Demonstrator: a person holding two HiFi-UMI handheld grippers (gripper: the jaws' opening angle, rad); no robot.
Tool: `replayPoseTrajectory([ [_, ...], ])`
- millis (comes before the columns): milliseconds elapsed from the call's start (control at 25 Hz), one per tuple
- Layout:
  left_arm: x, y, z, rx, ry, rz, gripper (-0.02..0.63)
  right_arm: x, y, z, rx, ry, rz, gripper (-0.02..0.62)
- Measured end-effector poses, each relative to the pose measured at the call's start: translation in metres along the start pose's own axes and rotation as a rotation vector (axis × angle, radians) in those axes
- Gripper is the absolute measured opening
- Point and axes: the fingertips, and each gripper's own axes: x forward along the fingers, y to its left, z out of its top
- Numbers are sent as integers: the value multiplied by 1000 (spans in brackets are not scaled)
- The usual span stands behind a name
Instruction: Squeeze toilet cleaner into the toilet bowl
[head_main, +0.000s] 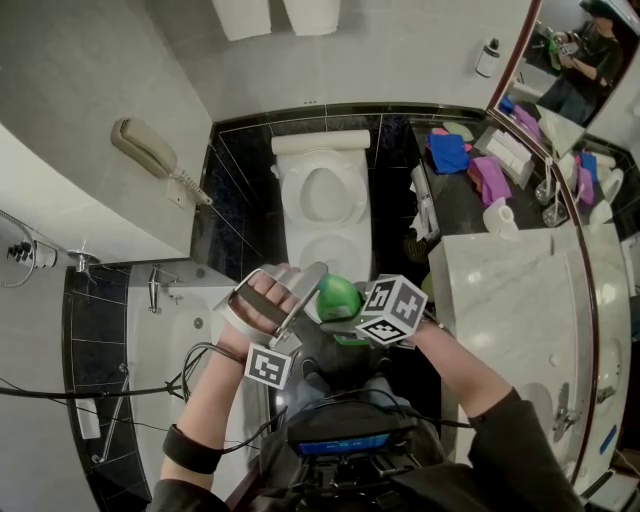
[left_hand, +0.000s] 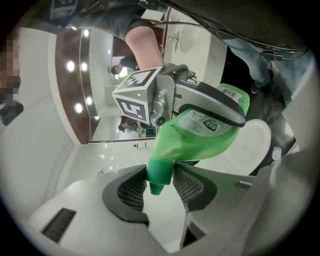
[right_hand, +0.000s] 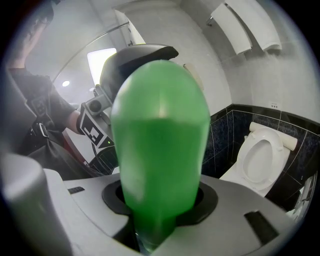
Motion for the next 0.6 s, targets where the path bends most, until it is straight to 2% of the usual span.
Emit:
replayPoseTrajectory([
  [160,-1,-7,3,-37,1,-61,164,-1,-6,-8,-40,46,-58,181],
  [320,-4,-18,7,-113,-11,-162,161,-3,-20,-18,-130,107,-158,181],
  [600,-12,-37,18,-355,-80,-451,156,-4,-40,-37,-300,203,-309,181],
])
